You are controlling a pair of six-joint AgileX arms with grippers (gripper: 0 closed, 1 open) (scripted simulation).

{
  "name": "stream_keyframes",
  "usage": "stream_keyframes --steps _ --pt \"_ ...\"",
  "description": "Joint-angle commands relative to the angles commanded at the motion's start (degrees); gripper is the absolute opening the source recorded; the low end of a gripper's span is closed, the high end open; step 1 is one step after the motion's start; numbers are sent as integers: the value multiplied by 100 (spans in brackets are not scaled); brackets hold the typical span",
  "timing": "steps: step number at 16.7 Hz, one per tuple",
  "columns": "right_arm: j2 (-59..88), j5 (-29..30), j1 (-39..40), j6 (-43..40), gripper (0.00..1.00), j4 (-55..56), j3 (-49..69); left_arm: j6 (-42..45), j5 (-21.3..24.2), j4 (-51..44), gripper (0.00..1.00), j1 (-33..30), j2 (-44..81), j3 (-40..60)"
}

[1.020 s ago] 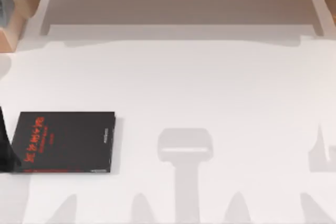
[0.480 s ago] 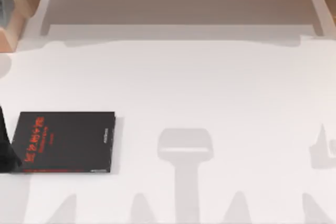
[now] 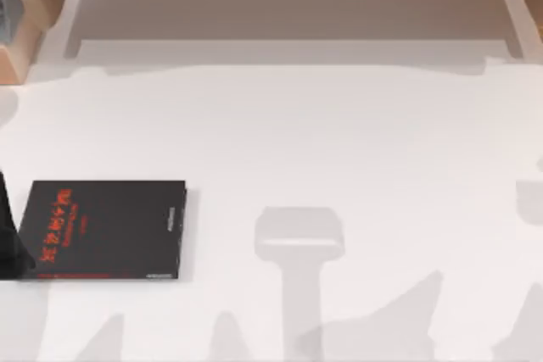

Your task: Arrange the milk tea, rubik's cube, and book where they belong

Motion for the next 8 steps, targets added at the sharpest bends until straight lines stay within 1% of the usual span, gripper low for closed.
stream_keyframes --steps 4,8 --pt "2357 1 -509 -254 100 -1339 1776 0 0 0 100 0 0 0" --pt "4310 3 -963 -482 100 -2534 3355 0 0 0 100 0 0 0"
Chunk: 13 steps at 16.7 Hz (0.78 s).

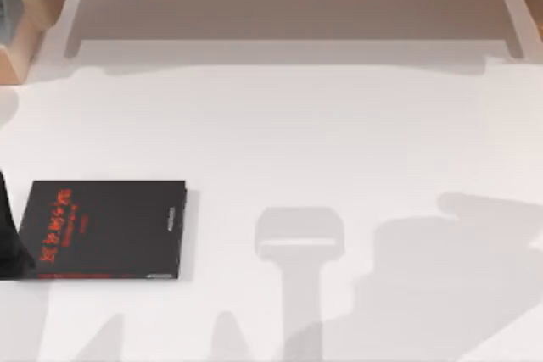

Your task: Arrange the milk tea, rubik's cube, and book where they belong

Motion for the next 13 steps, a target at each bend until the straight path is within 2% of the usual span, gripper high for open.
stream_keyframes --steps 6,13 --pt "2060 1 -460 -230 100 -1210 1606 0 0 0 100 0 0 0" --pt "2358 3 -508 -264 100 -1402 1863 0 0 0 100 0 0 0"
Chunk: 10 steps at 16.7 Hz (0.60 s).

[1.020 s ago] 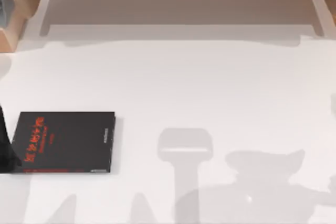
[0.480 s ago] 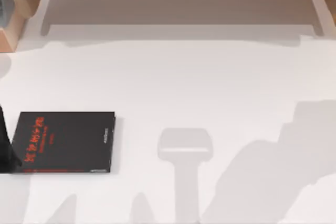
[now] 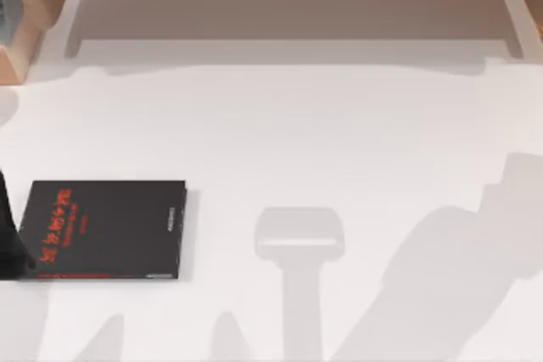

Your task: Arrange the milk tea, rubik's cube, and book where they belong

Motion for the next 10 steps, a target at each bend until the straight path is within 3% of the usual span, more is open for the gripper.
stream_keyframes --steps 10 --pt "371 1 -21 10 100 1246 -887 0 0 0 100 0 0 0"
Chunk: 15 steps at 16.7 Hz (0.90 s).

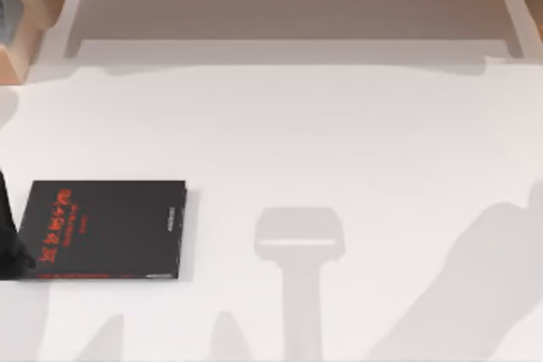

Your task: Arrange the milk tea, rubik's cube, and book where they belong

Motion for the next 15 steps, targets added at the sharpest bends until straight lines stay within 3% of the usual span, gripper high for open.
stream_keyframes --steps 3,15 --pt "0 0 0 0 100 0 0 0 0 0 100 0 0 0" --pt "0 0 0 0 10 0 0 0 0 0 100 0 0 0"
